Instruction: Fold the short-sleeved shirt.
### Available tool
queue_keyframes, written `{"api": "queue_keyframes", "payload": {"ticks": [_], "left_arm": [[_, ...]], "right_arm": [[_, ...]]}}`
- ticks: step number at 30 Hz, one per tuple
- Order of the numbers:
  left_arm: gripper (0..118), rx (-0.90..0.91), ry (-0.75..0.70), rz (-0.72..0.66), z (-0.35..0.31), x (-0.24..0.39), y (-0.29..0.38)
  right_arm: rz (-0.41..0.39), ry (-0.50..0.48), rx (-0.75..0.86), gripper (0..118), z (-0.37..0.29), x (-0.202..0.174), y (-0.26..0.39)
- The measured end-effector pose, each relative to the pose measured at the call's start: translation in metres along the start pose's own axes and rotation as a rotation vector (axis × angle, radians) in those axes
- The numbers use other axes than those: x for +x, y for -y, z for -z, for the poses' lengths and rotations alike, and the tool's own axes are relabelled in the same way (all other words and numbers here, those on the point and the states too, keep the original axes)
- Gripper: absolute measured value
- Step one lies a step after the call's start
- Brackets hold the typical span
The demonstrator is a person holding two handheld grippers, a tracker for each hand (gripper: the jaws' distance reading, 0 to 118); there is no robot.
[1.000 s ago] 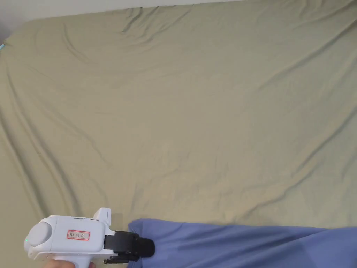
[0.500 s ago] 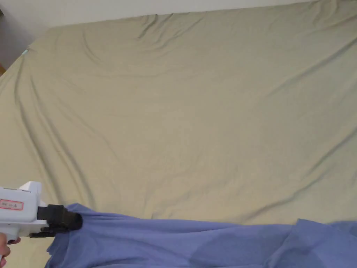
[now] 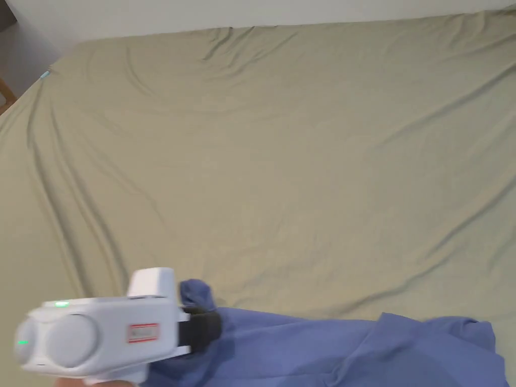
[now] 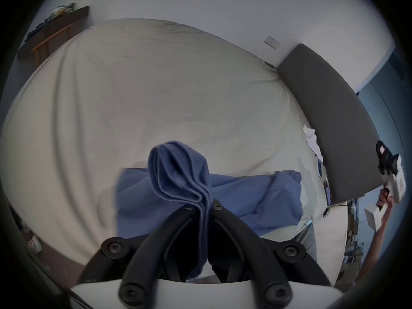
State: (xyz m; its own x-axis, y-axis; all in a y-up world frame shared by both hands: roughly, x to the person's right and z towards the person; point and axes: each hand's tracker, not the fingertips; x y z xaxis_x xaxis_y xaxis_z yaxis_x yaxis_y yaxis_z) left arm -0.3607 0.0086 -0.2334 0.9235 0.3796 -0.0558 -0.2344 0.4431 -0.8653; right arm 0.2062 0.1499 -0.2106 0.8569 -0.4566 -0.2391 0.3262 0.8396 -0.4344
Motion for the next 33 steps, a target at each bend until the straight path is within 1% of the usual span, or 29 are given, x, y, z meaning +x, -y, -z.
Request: {"api": "queue_keyframes", "payload": {"ticks": [1, 2, 4, 7, 8, 9, 10, 11, 13, 14, 15, 17, 18, 19, 20, 21, 22, 23, 24, 26, 28, 29, 30, 31, 33], "left_arm": [[6, -0.024, 0.046, 0.007, 0.021, 0.018, 0.003], [6, -0.056, 0.088, -0.019, 0.039, 0.032, 0.006], [6, -0.100, 0.135, -0.043, 0.076, 0.065, 0.012], [6, -0.165, 0.127, 0.082, 0.111, 0.109, 0.029], [8, -0.171, 0.129, 0.063, 0.119, 0.112, 0.032], [27, -0.179, 0.128, 0.061, 0.124, 0.109, 0.034], [54, -0.173, 0.120, 0.042, 0.126, 0.104, 0.034], [74, -0.156, 0.147, -0.001, 0.122, 0.095, 0.035], [89, -0.163, 0.210, -0.094, 0.113, 0.081, 0.030], [107, -0.162, 0.219, -0.108, 0.102, 0.078, 0.027], [115, -0.125, 0.244, -0.114, 0.083, 0.065, 0.023], [114, -0.058, 0.236, -0.086, 0.059, 0.050, 0.013], [112, -0.032, 0.186, -0.072, 0.051, 0.043, 0.008], [107, -0.003, 0.140, -0.059, 0.042, 0.030, 0.006], [95, 0.028, 0.108, -0.044, 0.039, 0.021, 0.002], [59, 0.036, 0.085, -0.047, 0.040, 0.014, -0.001], [19, 0.007, 0.091, -0.055, 0.044, 0.009, -0.003], [1, -0.006, 0.075, -0.071, 0.048, 0.013, -0.001], [1, -0.011, 0.074, -0.078, 0.057, 0.013, 0.001], [1, -0.123, 0.115, -0.051, 0.079, 0.014, 0.008], [0, -0.172, 0.135, -0.039, 0.096, 0.027, 0.024], [0, -0.196, 0.152, 0.005, 0.101, 0.034, 0.029], [0, -0.199, 0.165, 0.027, 0.105, 0.040, 0.034], [0, -0.203, 0.142, 0.041, 0.109, 0.045, 0.039], [0, -0.200, 0.135, 0.026, 0.114, 0.048, 0.041]], "right_arm": [[0.002, -0.005, 0.000, 1, -0.002, 0.001, 0.001], [0.003, -0.004, 0.003, 1, -0.004, 0.002, 0.001], [0.001, -0.001, 0.004, 1, -0.008, -0.001, -0.001], [0.004, 0.005, 0.005, 1, -0.017, -0.001, -0.001], [0.001, 0.016, 0.004, 1, -0.018, -0.001, 0.000], [-0.003, 0.024, 0.003, 1, -0.020, -0.001, 0.000], [-0.002, 0.030, 0.001, 1, -0.021, 0.001, 0.000], [0.002, 0.030, 0.002, 1, -0.022, 0.002, 0.001], [0.016, 0.037, 0.003, 1, -0.029, 0.017, 0.000], [0.018, 0.039, 0.002, 1, -0.029, 0.018, 0.001], [0.019, 0.046, 0.003, 1, -0.029, 0.018, 0.001], [0.025, 0.048, 0.006, 1, -0.030, 0.025, 0.003], [0.032, 0.050, 0.005, 1, -0.028, 0.026, 0.003], [0.038, 0.050, 0.005, 1, -0.026, 0.026, 0.004], [0.044, 0.049, 0.005, 1, -0.027, 0.031, 0.006], [0.049, 0.048, 0.004, 1, -0.026, 0.033, 0.007], [0.052, 0.049, 0.005, 1, -0.025, 0.033, 0.007], [0.055, 0.049, 0.005, 1, -0.024, 0.033, 0.007], [0.057, 0.048, 0.003, 1, -0.025, 0.035, 0.007], [0.059, 0.053, 0.000, 1, -0.024, 0.036, 0.007], [0.055, 0.060, -0.004, 1, -0.025, 0.038, 0.006], [0.052, 0.065, -0.003, 1, -0.026, 0.039, 0.006], [0.050, 0.069, -0.003, 1, -0.027, 0.041, 0.005], [0.049, 0.073, -0.001, 1, -0.028, 0.042, 0.004], [0.050, 0.075, 0.000, 1, -0.030, 0.045, 0.004]]}}
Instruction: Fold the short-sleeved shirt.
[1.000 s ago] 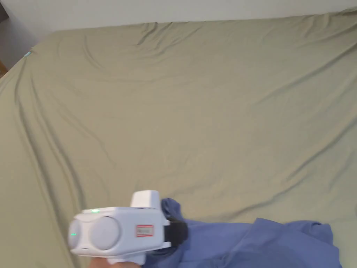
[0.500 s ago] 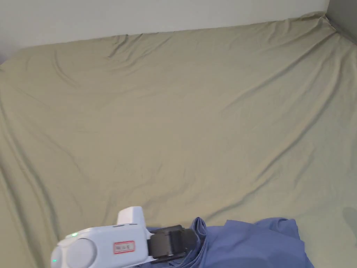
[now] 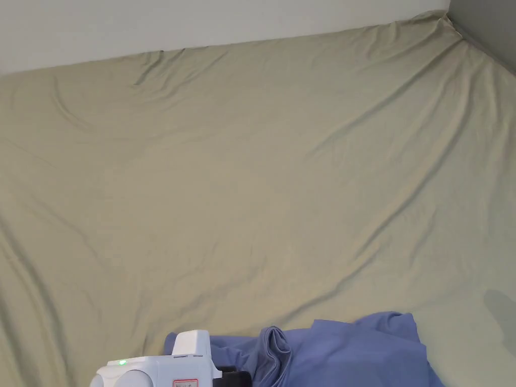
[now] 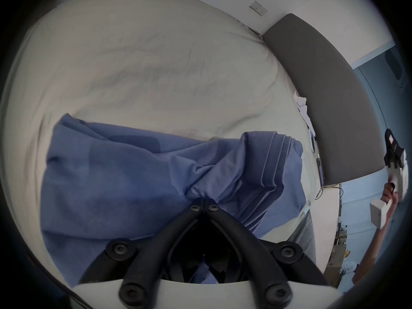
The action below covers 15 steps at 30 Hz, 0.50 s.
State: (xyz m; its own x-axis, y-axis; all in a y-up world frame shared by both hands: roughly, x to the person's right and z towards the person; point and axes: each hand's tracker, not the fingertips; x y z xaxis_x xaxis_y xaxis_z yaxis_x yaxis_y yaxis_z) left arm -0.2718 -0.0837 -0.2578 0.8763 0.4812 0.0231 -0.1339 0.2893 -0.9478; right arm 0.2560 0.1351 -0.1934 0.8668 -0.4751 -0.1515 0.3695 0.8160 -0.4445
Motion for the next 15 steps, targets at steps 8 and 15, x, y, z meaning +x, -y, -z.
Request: {"api": "queue_keyframes", "payload": {"ticks": [8, 15], "left_arm": [[0, -0.089, 0.152, 0.133, 0.016, 0.062, 0.008], [0, -0.144, 0.252, 0.119, 0.063, 0.097, 0.012]], "right_arm": [[0.018, 0.004, -0.001, 1, -0.004, 0.009, 0.005], [0.014, 0.016, -0.005, 1, -0.012, 0.006, 0.006]]}}
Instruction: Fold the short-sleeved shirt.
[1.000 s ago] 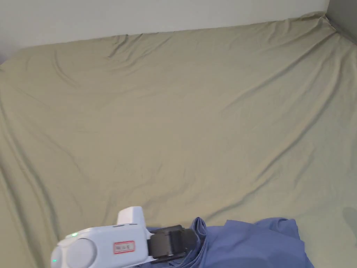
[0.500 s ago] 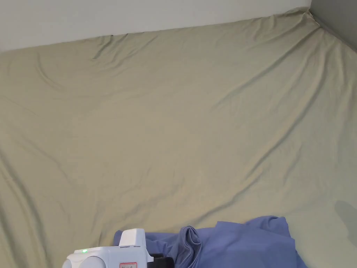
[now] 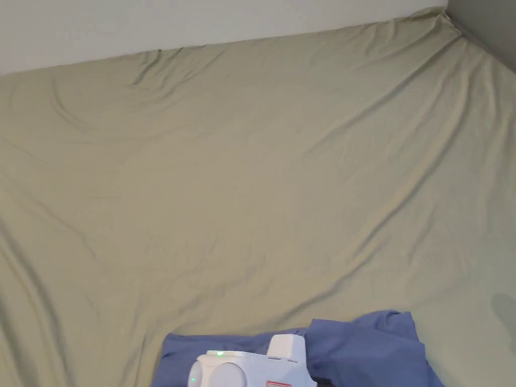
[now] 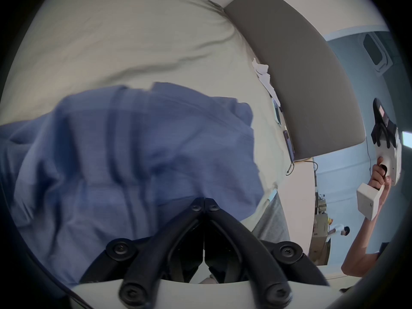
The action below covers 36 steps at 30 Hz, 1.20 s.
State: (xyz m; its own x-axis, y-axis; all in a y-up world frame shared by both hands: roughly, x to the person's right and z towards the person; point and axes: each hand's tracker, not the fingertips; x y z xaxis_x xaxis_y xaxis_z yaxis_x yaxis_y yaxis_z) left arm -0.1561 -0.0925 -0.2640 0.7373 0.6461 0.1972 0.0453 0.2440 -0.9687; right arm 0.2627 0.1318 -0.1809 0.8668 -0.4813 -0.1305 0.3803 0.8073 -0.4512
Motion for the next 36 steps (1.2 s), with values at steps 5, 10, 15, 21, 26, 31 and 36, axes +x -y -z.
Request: {"api": "queue_keyframes", "payload": {"ticks": [5, 10, 15, 21, 26, 31, 36], "left_arm": [[0, 0.172, 0.067, -0.046, -0.067, -0.004, -0.006], [0, 0.369, -0.018, -0.142, -0.185, -0.075, -0.015], [0, 0.273, -0.070, -0.271, -0.231, -0.167, 0.007], [114, 0.186, 0.105, -0.304, -0.214, -0.211, 0.028], [113, 0.169, 0.109, -0.307, -0.187, -0.204, 0.026], [70, 0.154, 0.092, -0.280, -0.169, -0.206, 0.024], [10, 0.168, 0.073, -0.315, -0.192, -0.220, 0.034]], "right_arm": [[-0.006, -0.005, 0.016, 1, -0.004, 0.000, -0.006], [-0.025, -0.027, 0.021, 1, 0.002, -0.022, -0.010], [-0.025, -0.032, 0.016, 1, 0.009, -0.028, -0.007], [-0.044, -0.012, -0.018, 1, 0.018, -0.039, -0.002], [-0.065, 0.000, -0.042, 1, 0.022, -0.050, 0.000], [-0.076, 0.008, -0.048, 1, 0.020, -0.051, -0.003], [-0.068, 0.005, -0.043, 1, 0.017, -0.045, -0.003]]}}
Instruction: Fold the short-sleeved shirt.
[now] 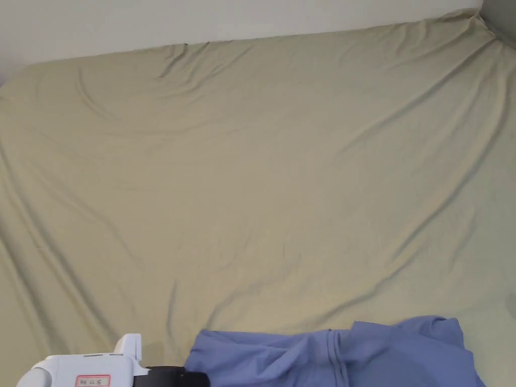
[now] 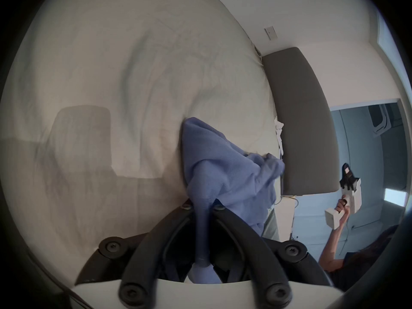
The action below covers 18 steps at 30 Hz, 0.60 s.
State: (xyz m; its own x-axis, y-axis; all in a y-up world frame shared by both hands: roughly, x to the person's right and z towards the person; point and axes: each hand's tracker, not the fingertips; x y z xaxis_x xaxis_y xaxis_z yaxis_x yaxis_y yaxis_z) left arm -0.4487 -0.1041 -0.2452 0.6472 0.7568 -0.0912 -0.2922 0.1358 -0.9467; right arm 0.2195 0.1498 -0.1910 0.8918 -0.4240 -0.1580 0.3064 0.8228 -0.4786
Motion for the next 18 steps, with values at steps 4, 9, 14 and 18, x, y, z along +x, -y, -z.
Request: {"api": "queue_keyframes", "payload": {"ticks": [4, 9, 14, 18], "left_arm": [[10, 0.010, 0.011, 0.056, -0.014, 0.032, 0.013], [8, 0.019, -0.018, 0.004, -0.024, 0.091, 0.017], [8, -0.002, 0.013, 0.077, 0.021, 0.162, 0.016], [7, -0.074, 0.076, 0.108, 0.087, 0.215, 0.020]], "right_arm": [[0.002, -0.007, 0.001, 1, 0.000, 0.000, 0.002], [0.010, -0.025, 0.013, 1, -0.005, 0.010, 0.001], [0.042, -0.048, 0.048, 1, -0.012, 0.014, 0.000], [0.039, -0.048, 0.060, 1, -0.026, 0.027, -0.001]]}}
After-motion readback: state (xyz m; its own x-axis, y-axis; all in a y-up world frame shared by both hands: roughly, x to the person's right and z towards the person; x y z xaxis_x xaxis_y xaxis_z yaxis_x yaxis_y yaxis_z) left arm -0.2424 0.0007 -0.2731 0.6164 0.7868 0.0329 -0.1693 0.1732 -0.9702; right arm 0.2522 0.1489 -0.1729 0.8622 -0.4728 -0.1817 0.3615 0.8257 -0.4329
